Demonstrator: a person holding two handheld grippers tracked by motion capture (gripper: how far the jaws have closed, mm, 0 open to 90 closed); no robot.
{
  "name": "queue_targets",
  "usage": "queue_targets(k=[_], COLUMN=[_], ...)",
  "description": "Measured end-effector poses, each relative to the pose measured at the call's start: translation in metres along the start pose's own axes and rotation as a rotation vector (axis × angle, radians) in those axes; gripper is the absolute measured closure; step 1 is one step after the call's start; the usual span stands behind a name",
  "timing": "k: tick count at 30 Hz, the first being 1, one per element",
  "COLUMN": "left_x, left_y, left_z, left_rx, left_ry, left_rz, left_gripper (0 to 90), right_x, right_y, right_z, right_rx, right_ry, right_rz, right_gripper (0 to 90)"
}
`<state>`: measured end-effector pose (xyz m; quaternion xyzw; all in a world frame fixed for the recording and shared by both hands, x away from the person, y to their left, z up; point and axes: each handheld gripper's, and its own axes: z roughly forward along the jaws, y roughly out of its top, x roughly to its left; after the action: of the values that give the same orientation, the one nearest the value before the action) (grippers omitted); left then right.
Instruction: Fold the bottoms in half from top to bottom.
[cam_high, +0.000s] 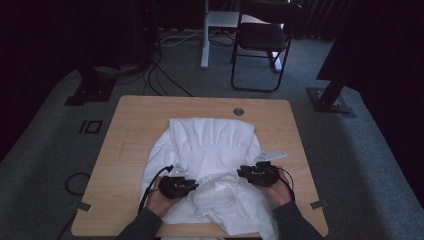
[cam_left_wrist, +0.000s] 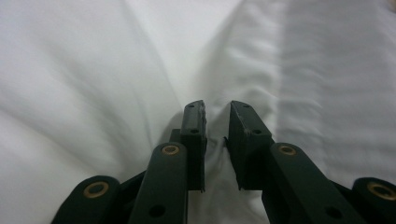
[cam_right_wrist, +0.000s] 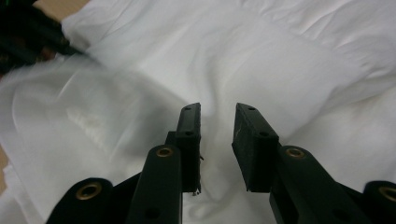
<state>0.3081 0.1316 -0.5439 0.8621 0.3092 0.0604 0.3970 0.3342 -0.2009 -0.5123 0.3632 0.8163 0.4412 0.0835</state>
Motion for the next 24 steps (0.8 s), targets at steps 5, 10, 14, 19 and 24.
queue_targets(k=[5, 10, 14, 19, 24], left_x=[-0.003, -0.006, -0.008, -0.003, 0.032], left_y=[-0.003, -0.007, -0.012, -0.001, 0.032], left_z=[-0.004, -0.003, -0.005, -0.017, -0.025], left_rx=[-0.002, 0.015, 0.033, 0.010, -0.077], left_ry=[-0.013, -0.004, -0.036, 0.030, 0.167], left_rz=[-0.006, -0.006, -0.015, 0.026, 0.011], left_gripper=[74.6, 73.8, 72.9, 63.4, 56.2], right_x=[0.016, 0.044, 0.059, 0.056, 0.025], right_y=[0.005, -0.013, -0.040, -0.026, 0.008], right_z=[0.002, 0.018, 0.034, 0.023, 0.011], right_rx=[-0.017, 0.032, 0.121, 0.120, 0.015], right_ry=[0.027, 0.085, 0.052, 0.042, -0.090], right_rz=[-0.029, -0.079, -0.134, -0.189, -0.167], right_gripper=[68.7, 70.4, 75.1, 64.7, 56.2])
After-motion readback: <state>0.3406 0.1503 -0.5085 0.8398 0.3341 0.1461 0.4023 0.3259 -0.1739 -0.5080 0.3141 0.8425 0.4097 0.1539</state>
